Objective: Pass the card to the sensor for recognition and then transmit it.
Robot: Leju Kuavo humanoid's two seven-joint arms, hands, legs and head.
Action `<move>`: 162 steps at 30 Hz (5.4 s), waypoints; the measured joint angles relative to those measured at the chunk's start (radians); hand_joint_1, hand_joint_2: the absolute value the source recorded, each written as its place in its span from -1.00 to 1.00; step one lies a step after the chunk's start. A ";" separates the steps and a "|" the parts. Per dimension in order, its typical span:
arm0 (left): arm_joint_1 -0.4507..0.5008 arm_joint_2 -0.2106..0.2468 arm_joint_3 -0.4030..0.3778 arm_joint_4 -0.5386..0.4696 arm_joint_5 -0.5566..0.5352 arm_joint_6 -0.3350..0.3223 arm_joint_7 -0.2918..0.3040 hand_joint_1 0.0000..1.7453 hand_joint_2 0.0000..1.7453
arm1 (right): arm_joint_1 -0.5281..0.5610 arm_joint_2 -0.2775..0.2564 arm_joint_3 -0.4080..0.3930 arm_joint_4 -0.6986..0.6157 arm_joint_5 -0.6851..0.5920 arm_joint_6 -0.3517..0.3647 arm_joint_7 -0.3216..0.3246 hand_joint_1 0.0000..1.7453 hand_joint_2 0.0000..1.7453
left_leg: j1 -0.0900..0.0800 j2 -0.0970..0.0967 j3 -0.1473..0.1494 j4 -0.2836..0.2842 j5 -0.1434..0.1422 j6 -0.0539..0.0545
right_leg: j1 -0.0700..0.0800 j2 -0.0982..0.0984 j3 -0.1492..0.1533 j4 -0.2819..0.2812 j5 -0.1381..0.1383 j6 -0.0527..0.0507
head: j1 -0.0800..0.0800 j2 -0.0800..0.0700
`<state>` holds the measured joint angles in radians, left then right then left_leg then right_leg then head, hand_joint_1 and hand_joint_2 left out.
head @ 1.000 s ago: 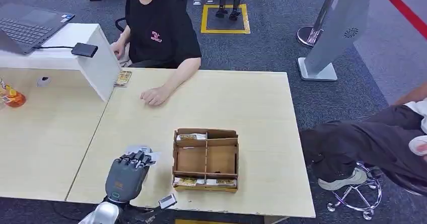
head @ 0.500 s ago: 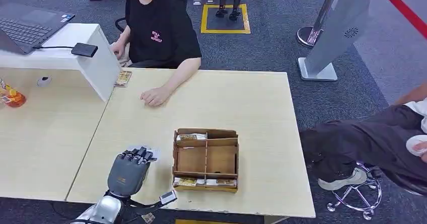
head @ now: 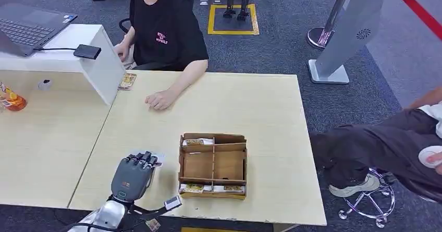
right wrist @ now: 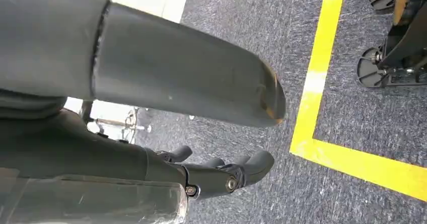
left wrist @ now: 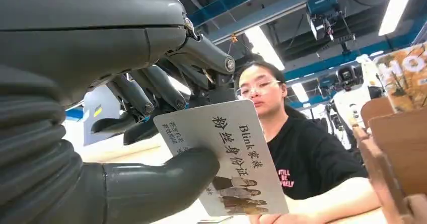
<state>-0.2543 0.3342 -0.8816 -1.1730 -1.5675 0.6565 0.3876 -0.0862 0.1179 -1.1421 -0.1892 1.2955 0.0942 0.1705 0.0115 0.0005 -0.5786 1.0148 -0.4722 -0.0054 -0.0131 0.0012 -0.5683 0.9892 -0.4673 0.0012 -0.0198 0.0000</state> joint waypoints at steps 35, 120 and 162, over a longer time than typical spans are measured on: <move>-0.007 0.057 0.026 0.048 0.001 -0.061 -0.051 1.00 1.00 | 0.000 -0.001 0.002 0.000 -0.001 0.002 -0.002 -1.00 -1.00 | 0.000 0.000 0.000 0.000 0.000 0.000 | 0.000 0.000 0.000 0.000 0.000 0.000 | 0.000 0.000; -0.064 0.032 0.100 0.049 0.047 -0.260 -0.297 1.00 1.00 | 0.000 -0.001 0.001 0.000 -0.021 0.013 -0.014 -1.00 -1.00 | 0.000 0.000 0.001 0.000 0.000 0.000 | 0.000 0.000 0.001 0.000 0.000 0.000 | 0.000 0.000; -0.204 -0.188 0.040 -0.044 0.001 -0.113 -0.155 1.00 1.00 | -0.005 -0.001 0.030 0.000 0.042 0.021 -0.032 -1.00 -1.00 | -0.001 0.000 0.000 0.002 0.000 0.000 | -0.001 0.000 0.001 -0.001 0.001 0.001 | 0.001 0.000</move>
<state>-0.4582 0.1460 -0.8419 -1.2172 -1.5667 0.5432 0.2323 -0.0912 0.1167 -1.1120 -0.1896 1.3371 0.1152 0.1389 0.0110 0.0001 -0.5787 1.0164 -0.4719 -0.0051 -0.0136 0.0010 -0.5677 0.9887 -0.4659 0.0018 -0.0191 0.0000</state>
